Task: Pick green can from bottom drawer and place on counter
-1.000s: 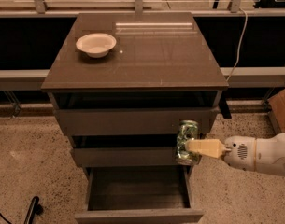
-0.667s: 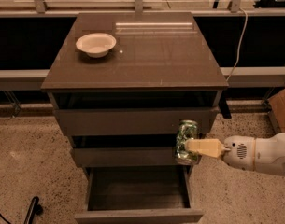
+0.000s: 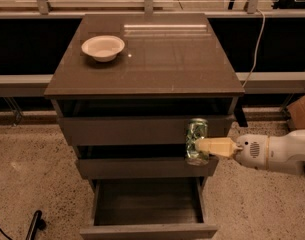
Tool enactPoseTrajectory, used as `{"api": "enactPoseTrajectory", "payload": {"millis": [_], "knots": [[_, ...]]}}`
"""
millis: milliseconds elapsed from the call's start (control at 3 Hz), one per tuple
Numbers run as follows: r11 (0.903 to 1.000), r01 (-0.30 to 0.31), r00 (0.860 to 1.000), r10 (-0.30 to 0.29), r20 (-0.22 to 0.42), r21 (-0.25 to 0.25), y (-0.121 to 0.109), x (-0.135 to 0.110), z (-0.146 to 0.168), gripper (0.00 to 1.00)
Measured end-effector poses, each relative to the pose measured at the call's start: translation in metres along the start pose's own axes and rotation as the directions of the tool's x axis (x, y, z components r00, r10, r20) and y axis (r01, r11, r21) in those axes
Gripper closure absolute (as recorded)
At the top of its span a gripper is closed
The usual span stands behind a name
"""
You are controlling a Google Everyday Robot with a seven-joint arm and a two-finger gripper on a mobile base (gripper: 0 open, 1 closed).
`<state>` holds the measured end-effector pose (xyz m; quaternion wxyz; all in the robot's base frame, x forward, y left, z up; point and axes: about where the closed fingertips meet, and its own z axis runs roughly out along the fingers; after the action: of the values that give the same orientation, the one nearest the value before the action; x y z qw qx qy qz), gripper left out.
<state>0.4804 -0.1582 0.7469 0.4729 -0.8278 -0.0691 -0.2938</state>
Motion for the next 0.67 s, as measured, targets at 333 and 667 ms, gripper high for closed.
{"api": "enactPoseTrajectory", "payload": {"millis": [333, 667], "knots": [[0.9981, 0.033, 0.998, -0.030, -0.061, 0.052, -0.005, 0.044, -0.008, 1.00], [0.9874, 0.096, 0.988, -0.079, -0.133, 0.126, -0.030, 0.085, -0.030, 1.00]]}}
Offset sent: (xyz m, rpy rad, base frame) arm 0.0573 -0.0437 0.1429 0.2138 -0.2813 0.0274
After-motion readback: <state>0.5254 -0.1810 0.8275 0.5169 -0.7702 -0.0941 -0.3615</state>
